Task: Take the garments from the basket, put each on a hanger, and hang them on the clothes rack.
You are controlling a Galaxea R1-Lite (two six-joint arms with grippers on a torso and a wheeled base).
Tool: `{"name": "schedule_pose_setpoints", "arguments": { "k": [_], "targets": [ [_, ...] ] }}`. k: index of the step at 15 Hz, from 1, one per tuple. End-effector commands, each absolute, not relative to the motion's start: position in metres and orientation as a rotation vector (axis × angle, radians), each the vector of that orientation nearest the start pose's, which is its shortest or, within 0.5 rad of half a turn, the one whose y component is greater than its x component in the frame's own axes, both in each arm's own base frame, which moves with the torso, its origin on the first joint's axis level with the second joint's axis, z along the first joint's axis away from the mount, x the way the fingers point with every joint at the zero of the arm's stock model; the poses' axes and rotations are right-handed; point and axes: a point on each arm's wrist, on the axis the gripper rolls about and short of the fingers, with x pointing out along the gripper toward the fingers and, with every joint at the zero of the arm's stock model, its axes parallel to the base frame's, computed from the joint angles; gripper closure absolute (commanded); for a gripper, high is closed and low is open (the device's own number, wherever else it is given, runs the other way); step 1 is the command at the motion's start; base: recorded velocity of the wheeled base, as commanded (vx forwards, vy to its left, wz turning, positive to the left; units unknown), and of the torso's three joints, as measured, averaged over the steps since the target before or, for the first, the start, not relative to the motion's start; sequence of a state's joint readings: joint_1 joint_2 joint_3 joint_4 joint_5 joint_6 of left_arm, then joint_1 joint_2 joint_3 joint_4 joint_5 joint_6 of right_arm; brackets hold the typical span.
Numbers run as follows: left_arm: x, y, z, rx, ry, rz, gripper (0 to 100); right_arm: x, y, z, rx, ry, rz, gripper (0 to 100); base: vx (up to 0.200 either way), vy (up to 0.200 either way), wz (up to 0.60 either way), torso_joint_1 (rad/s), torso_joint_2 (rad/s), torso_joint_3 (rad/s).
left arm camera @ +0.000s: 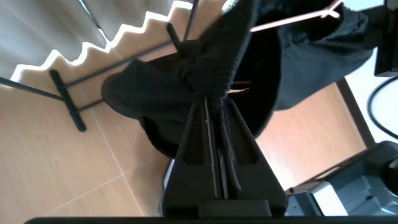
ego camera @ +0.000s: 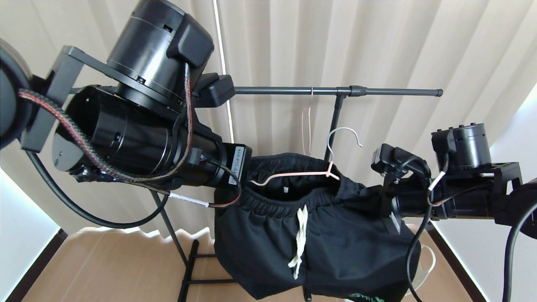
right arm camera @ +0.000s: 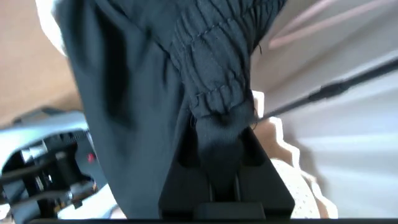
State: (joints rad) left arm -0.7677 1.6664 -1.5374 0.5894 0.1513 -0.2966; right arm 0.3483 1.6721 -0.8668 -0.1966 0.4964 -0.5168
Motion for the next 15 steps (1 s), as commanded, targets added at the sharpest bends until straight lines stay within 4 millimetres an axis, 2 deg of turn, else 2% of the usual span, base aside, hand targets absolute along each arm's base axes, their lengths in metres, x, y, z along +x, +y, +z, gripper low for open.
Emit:
{"name": "schedule_pose_setpoints", "arguments": {
  "k": [1, 4, 6, 8, 12, 14, 15],
  "targets": [
    [0.213, -0.205, 0.275, 0.052, 0.76, -0.484, 100, 0.262, 0.108, 0.173, -0.415, 0.373, 0.963, 100, 0.0, 0.0, 0.0, 0.0, 0.0, 0.0],
    [0.218, -0.214, 0.265, -0.001, 0.804, -0.458, 100, 0.254, 0.106, 0.179, -0.375, 0.317, 1.01, 100, 0.0, 0.0, 0.0, 0.0, 0.0, 0.0],
    [0.219, -0.217, 0.264, -0.023, 0.808, -0.46, 100, 0.251, 0.105, 0.176, -0.375, 0.312, 1.017, 100, 0.0, 0.0, 0.0, 0.0, 0.0, 0.0],
    [0.217, -0.22, 0.277, -0.069, 0.731, -0.498, 100, 0.252, 0.105, 0.163, -0.418, 0.291, 1.018, 100, 0.0, 0.0, 0.0, 0.0, 0.0, 0.0],
    [0.194, -0.212, 0.309, -0.137, 0.637, -0.626, 100, 0.266, 0.109, 0.146, -0.463, 0.32, 0.967, 100, 0.0, 0.0, 0.0, 0.0, 0.0, 0.0],
    [0.185, -0.21, 0.309, -0.129, 0.642, -0.643, 100, 0.267, 0.11, 0.148, -0.46, 0.315, 0.964, 100, 0.0, 0.0, 0.0, 0.0, 0.0, 0.0],
    [0.183, -0.21, 0.3, -0.107, 0.669, -0.642, 100, 0.269, 0.11, 0.152, -0.452, 0.305, 0.961, 100, 0.0, 0.0, 0.0, 0.0, 0.0, 0.0]
  ]
}}
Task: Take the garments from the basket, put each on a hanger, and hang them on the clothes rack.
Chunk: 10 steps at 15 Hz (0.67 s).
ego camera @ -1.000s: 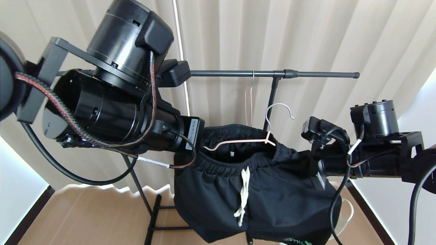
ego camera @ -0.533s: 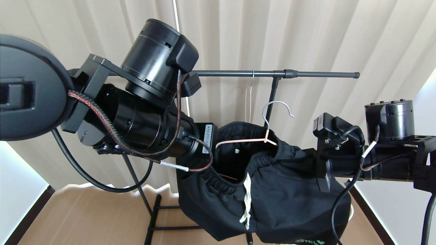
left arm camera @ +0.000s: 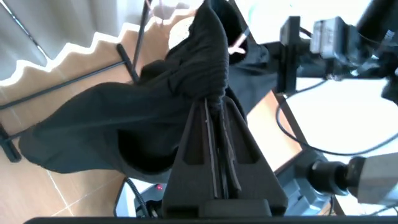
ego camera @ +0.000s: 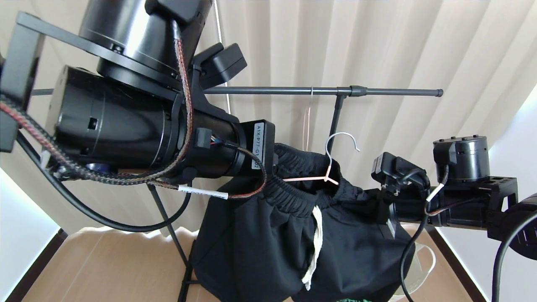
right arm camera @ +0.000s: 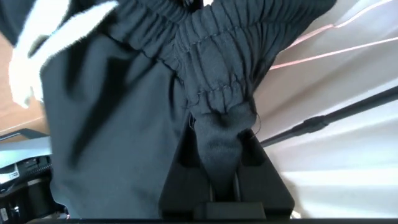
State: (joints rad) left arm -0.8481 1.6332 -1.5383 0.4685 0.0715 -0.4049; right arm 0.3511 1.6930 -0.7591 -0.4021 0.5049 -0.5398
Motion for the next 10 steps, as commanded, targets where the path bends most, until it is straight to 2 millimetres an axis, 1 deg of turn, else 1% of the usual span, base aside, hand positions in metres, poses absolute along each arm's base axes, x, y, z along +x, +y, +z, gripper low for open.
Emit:
{"name": "schedule_pose_setpoints", "arguments": {
  "k": [1, 2, 4, 7, 10],
  "targets": [
    [0.182, -0.21, 0.295, -0.096, 0.683, -0.641, 100, 0.269, 0.11, 0.154, -0.436, 0.305, 0.956, 100, 0.0, 0.0, 0.0, 0.0, 0.0, 0.0],
    [0.18, -0.212, 0.285, -0.073, 0.717, -0.641, 100, 0.269, 0.111, 0.159, -0.372, 0.313, 0.944, 100, 0.0, 0.0, 0.0, 0.0, 0.0, 0.0],
    [0.179, -0.214, 0.274, -0.054, 0.742, -0.637, 100, 0.265, 0.115, 0.167, -0.314, 0.269, 0.942, 100, 0.0, 0.0, 0.0, 0.0, 0.0, 0.0],
    [0.182, -0.216, 0.261, -0.054, 0.734, -0.631, 100, 0.257, 0.114, 0.167, -0.306, 0.205, 0.974, 100, 0.0, 0.0, 0.0, 0.0, 0.0, 0.0],
    [0.189, -0.222, 0.25, -0.064, 0.709, -0.611, 100, 0.246, 0.111, 0.175, -0.3, 0.156, 1.018, 100, 0.0, 0.0, 0.0, 0.0, 0.0, 0.0]
  ]
}}
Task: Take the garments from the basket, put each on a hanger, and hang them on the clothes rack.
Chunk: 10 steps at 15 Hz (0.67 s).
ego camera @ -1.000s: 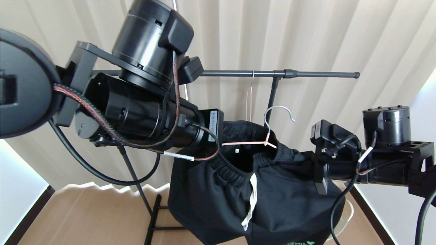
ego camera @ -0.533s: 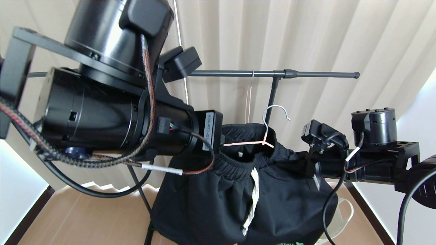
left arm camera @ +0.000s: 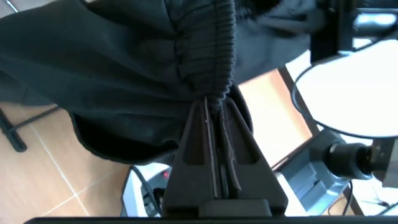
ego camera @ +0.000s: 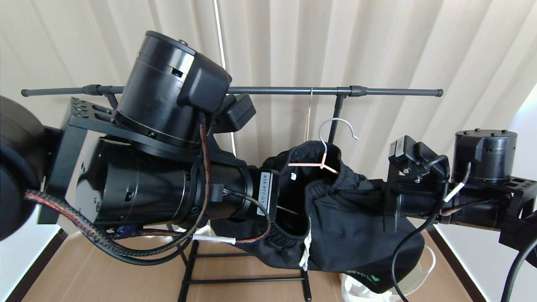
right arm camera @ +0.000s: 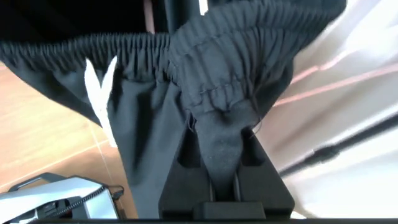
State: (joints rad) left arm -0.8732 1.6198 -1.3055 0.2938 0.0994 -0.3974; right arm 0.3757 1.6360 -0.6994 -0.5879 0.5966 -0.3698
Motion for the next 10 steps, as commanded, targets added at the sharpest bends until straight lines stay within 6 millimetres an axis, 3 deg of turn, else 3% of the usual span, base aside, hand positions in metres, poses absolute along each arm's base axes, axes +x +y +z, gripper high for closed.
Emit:
{"name": "schedule_pose_setpoints", "arguments": {
  "k": [1, 3, 8, 10],
  "targets": [
    [0.1949, -0.2242, 0.2465, -0.063, 0.686, -0.581, 100, 0.2423, 0.1103, 0.1766, -0.301, 0.149, 1.025, 100, 0.0, 0.0, 0.0, 0.0, 0.0, 0.0],
    [0.1999, -0.2279, 0.2396, -0.034, 0.654, -0.553, 100, 0.2363, 0.1123, 0.1798, -0.304, 0.132, 1.046, 100, 0.0, 0.0, 0.0, 0.0, 0.0, 0.0],
    [0.2047, -0.226, 0.2452, -0.001, 0.555, -0.51, 100, 0.2359, 0.1134, 0.179, -0.305, 0.134, 1.05, 100, 0.0, 0.0, 0.0, 0.0, 0.0, 0.0],
    [0.1961, -0.226, 0.2421, 0.023, 0.555, -0.536, 100, 0.2392, 0.1152, 0.177, -0.304, 0.143, 1.048, 100, 0.0, 0.0, 0.0, 0.0, 0.0, 0.0]
  ]
}}
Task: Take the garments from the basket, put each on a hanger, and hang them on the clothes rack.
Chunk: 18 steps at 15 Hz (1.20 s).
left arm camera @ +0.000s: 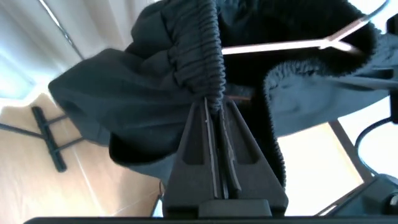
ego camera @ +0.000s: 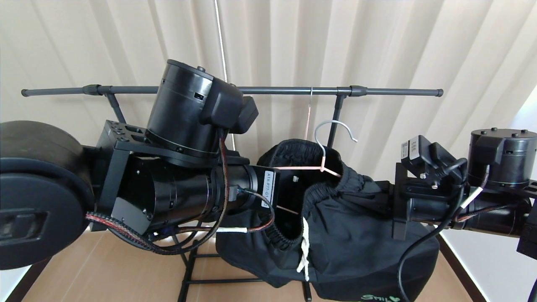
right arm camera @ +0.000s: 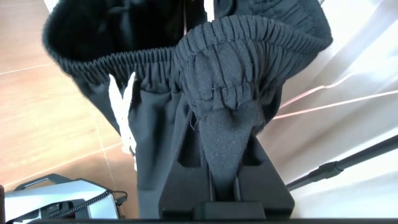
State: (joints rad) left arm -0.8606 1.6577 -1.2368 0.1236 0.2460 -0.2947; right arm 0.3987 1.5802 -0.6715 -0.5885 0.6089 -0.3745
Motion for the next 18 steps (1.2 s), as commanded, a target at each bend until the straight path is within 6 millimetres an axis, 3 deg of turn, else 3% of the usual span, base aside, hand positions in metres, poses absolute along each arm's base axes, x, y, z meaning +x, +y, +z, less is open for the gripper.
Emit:
{"name": "schedule_pose_setpoints", "arguments": {
  "k": [1, 8, 18],
  "targets": [
    [0.186, -0.229, 0.242, 0.045, 0.552, -0.57, 100, 0.241, 0.117, 0.175, -0.303, 0.148, 1.052, 100, 0.0, 0.0, 0.0, 0.0, 0.0, 0.0],
    [0.181, -0.228, 0.223, 0.075, 0.552, -0.59, 100, 0.24, 0.125, 0.176, -0.259, 0.127, 1.076, 100, 0.0, 0.0, 0.0, 0.0, 0.0, 0.0],
    [0.186, -0.231, 0.216, 0.053, 0.503, -0.595, 100, 0.231, 0.133, 0.18, -0.226, 0.062, 1.105, 100, 0.0, 0.0, 0.0, 0.0, 0.0, 0.0]
  ]
}}
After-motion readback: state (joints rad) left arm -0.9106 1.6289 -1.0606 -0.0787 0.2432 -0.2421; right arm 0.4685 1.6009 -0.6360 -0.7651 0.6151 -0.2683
